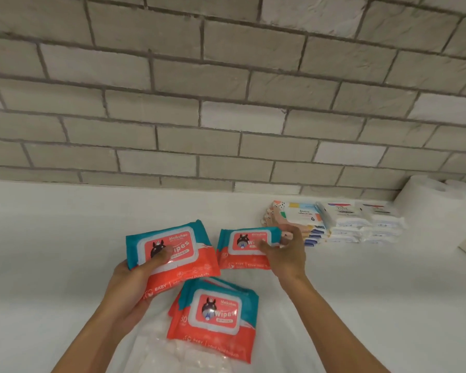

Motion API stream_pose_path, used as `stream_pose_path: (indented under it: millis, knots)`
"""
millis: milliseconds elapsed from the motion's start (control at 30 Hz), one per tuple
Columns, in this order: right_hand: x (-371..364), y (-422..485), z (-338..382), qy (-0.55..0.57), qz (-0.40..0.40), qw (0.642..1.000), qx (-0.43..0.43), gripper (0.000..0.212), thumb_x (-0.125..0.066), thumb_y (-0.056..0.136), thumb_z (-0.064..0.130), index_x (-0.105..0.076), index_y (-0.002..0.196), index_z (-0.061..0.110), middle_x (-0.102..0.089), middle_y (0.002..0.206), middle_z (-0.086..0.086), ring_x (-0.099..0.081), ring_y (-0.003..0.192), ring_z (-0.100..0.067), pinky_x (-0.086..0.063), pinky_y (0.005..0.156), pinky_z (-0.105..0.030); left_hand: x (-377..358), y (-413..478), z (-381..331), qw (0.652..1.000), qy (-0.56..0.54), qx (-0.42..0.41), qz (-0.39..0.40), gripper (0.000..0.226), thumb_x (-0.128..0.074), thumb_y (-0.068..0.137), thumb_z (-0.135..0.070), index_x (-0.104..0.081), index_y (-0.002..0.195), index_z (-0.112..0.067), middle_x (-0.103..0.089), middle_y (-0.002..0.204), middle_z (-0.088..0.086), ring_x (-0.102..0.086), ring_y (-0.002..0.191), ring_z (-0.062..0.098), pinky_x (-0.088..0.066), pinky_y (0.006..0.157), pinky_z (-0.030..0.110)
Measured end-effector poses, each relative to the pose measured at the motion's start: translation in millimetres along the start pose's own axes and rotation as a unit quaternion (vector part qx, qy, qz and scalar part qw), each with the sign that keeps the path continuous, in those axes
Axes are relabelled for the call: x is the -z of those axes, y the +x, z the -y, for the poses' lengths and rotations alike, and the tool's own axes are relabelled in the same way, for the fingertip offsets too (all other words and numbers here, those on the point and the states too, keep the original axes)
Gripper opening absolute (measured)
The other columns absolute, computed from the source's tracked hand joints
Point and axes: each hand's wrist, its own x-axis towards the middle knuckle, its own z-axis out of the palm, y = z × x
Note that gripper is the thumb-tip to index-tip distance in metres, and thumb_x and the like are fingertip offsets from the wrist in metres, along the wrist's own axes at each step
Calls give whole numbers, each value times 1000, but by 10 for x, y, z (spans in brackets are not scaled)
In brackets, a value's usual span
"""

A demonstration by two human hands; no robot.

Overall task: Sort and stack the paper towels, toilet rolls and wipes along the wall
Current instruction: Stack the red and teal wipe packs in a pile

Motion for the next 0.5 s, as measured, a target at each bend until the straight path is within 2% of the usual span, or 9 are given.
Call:
stream_pose_path:
  millis: [67,100,167,200,267,367,500]
  knots:
    - [-97,219,-17,-25,9,999,32,49,-78,81,16,-48,119,21,-64,115,-2,-68,87,-18,-61,71,-33,-43,72,-5,1000,-7,8,-2,30,-72,82,-20,-65,112,-19,-76,103,9,-71,97,31,-57,78,44]
    - [-148,323,-21,-48,11,998,43,43,-77,82,16,-50,115,19,-64,113,-3,-68,87,-18,-60,68,-28,-62,106,-6,1000,-8,12,-1,31,-73,82,-20,-65,112,-19,-76,103,9,-71,98,31,-57,80,44]
    - [-251,498,-9,-108,16,992,54,34,-76,83,18,-54,109,17,-61,105,0,-63,84,-14,-49,56,-11,-99,174,-13,1000,-7,17,1,31,-73,81,-19,-65,110,-17,-77,99,9,-71,96,30,-57,80,44]
    - [-310,578,-10,-127,20,990,54,31,-75,83,18,-55,106,17,-59,103,1,-61,85,-13,-44,54,-9,-120,207,-18,1000,-6,20,0,28,-73,80,-18,-66,108,-18,-78,96,8,-72,93,30,-57,78,43]
    - [-419,734,-40,-148,30,987,53,25,-73,84,15,-55,102,18,-61,105,-1,-61,87,-14,-44,56,-11,-159,292,-6,1000,-8,27,-5,25,-73,81,-19,-65,104,-20,-78,90,6,-72,90,28,-57,74,41]
    - [-556,905,-111,-195,38,979,54,19,-67,87,8,-56,98,18,-61,108,-4,-60,88,-14,-43,54,-11,-211,427,22,999,-11,35,-9,24,-73,81,-20,-65,105,-22,-76,98,8,-71,93,30,-57,75,43]
    - [-693,1070,-213,-235,34,970,59,24,-60,89,3,-54,95,26,-49,115,-4,-50,102,-15,-40,59,-12,-263,587,28,999,-11,44,-12,30,-73,81,-20,-65,109,-21,-76,100,9,-71,93,31,-57,74,43]
